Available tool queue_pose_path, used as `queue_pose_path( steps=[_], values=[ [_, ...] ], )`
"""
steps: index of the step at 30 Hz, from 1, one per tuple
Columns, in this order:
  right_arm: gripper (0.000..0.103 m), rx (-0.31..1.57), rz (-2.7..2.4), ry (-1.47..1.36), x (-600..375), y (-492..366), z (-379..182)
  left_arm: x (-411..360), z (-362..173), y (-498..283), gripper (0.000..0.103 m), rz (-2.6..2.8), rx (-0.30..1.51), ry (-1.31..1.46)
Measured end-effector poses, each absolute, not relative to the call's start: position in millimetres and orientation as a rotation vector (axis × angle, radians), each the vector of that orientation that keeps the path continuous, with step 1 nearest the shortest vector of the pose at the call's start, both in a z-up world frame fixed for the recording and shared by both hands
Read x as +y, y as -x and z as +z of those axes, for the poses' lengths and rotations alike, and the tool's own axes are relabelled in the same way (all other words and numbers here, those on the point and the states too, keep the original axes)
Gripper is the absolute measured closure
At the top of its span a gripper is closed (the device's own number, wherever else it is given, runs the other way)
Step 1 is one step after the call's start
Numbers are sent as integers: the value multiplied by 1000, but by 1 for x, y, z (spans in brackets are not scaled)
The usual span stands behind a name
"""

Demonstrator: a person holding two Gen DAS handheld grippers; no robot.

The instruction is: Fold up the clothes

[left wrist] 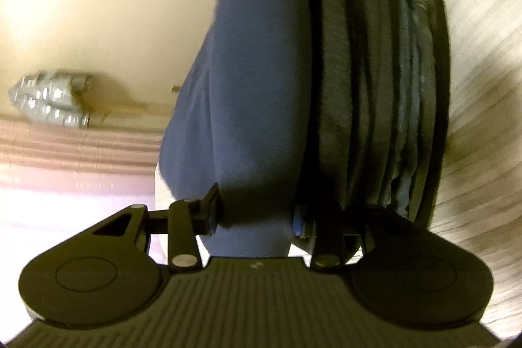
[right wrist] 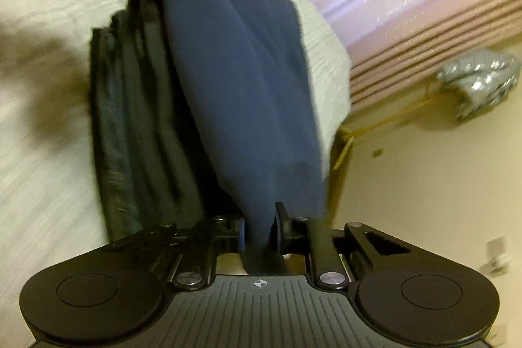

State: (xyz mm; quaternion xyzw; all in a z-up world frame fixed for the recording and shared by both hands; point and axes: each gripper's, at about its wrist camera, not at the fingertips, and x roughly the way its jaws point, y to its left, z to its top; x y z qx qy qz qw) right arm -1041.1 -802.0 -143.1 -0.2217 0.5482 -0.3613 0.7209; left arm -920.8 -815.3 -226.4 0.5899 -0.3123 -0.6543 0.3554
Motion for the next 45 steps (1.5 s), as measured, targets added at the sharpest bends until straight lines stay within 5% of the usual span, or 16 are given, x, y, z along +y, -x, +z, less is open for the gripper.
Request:
queue_pose_path(
  steps=[13, 15, 16, 17, 23, 24, 26, 29, 34, 45],
  values=[
    [88, 1323, -869, 249, -783, 1074, -163, -782, -225, 901, 57, -1633, -836, -1585],
    [65, 1325, -909, 213, -782, 1081, -155, -778, -214, 889, 57, -1632, -752, -1602],
    [37, 1314, -937, 183, -783, 1084, -149, -778, -206, 883, 57, -1634, -686, -1595],
    [30, 1290, -967, 160, -783, 1087, -142, -778, -197, 877, 59, -1637, -622, -1574],
    [31, 959, -1103, 38, -788, 1084, -73, -815, -120, 847, 67, -1698, -157, -1261],
    [35, 893, -1106, 0, -792, 1081, -62, -824, -111, 847, 69, -1719, -97, -1217],
    [60, 793, -1074, -99, -806, 1071, -49, -843, -100, 852, 74, -1766, -3, -1145],
    [72, 706, -993, -265, -835, 1054, -49, -873, -100, 867, 82, -1825, 107, -1080],
    [72, 818, -895, -414, -866, 1031, -92, -908, -138, 877, 82, -1808, 276, -1163],
    [73, 810, -854, -420, -847, 1044, -110, -908, -153, 873, 82, -1807, 311, -1197]
  ],
)
